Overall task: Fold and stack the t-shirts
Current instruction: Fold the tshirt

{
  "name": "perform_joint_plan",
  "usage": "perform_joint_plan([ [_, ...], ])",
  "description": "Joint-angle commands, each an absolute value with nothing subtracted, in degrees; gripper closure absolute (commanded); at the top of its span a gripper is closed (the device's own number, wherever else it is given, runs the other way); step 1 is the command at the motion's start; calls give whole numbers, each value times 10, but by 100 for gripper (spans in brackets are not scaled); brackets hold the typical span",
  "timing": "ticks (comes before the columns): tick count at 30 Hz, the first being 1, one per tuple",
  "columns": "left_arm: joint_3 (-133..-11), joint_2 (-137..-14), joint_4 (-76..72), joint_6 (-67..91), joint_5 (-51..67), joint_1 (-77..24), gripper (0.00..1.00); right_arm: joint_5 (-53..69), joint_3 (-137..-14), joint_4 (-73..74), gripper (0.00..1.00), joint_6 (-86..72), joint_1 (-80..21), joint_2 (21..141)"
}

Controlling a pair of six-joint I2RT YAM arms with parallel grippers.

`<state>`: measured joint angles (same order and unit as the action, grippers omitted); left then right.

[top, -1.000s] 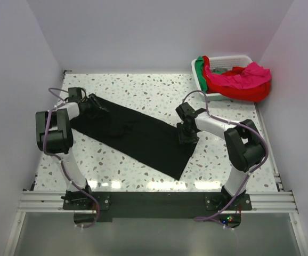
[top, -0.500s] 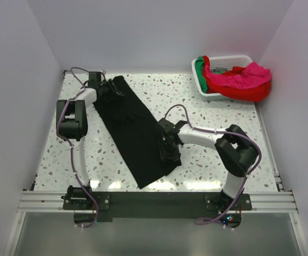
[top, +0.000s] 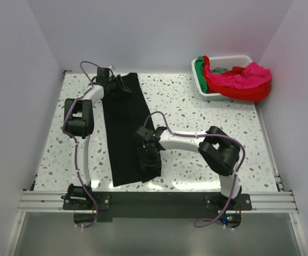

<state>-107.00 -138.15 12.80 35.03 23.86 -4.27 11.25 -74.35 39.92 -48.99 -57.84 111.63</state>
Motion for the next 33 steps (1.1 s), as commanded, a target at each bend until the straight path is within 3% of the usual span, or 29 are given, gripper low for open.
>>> perform_joint_plan([
  [1,-1075,-1409,173,324,245,-56,50,97,-773,420,51,-477,-585,1142],
  [2,-1077,-1391,174,327,250,-58,50,91,-793,429,46,-461,-585,1140],
  [8,-1093,-1283,179,346,259,-67,42,46,-869,530,38,-412,-585,1104],
  [14,-1042,-1146,217,316,245,-69,39,-12,-829,574,37,-411,-574,1028],
  [24,-591,-861,226,288,201,-77,39,-21,-675,515,37,-441,-556,947],
  [33,-406,-673,293,320,139,-85,38,30,-621,433,41,-442,-555,934],
])
